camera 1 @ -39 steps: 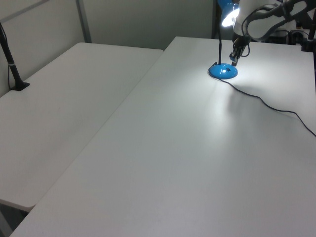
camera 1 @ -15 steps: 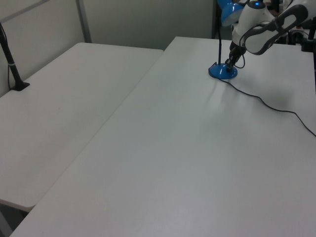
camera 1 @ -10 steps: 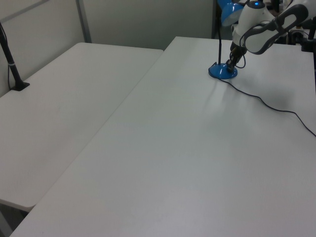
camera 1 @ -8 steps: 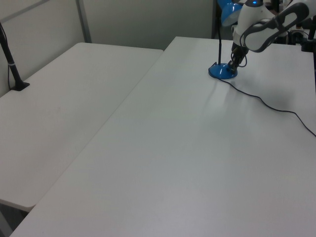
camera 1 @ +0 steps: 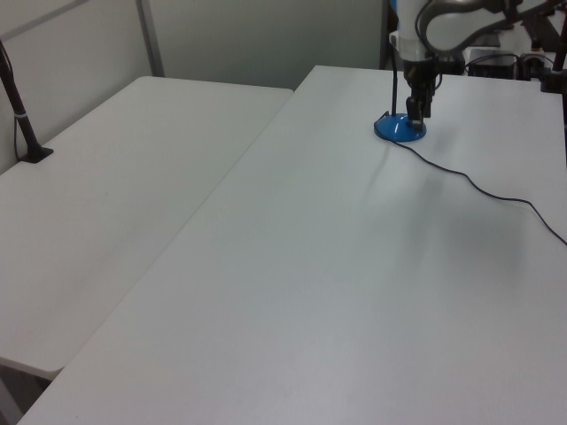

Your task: Turn off the lamp

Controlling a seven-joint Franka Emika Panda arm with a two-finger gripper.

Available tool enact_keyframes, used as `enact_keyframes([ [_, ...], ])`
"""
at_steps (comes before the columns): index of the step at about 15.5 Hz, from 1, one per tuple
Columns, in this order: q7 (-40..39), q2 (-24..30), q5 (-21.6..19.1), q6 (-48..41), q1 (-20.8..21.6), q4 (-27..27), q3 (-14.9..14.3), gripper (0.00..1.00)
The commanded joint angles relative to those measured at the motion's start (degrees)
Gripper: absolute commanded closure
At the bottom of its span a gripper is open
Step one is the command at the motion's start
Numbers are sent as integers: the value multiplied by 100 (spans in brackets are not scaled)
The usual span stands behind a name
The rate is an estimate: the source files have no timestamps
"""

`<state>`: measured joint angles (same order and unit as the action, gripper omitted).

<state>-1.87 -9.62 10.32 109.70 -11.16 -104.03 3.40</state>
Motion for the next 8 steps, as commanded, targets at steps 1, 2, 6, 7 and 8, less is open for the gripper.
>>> enact_keyframes([
  [1,55,600,-747,-711,140,365,47,0],
  [2,3,741,-1073,-869,175,410,47,0],
  [6,-209,944,-1287,-862,193,437,187,0],
  [7,-235,944,-1305,-862,184,445,231,0],
  [8,-244,944,-1305,-862,193,445,240,0],
])
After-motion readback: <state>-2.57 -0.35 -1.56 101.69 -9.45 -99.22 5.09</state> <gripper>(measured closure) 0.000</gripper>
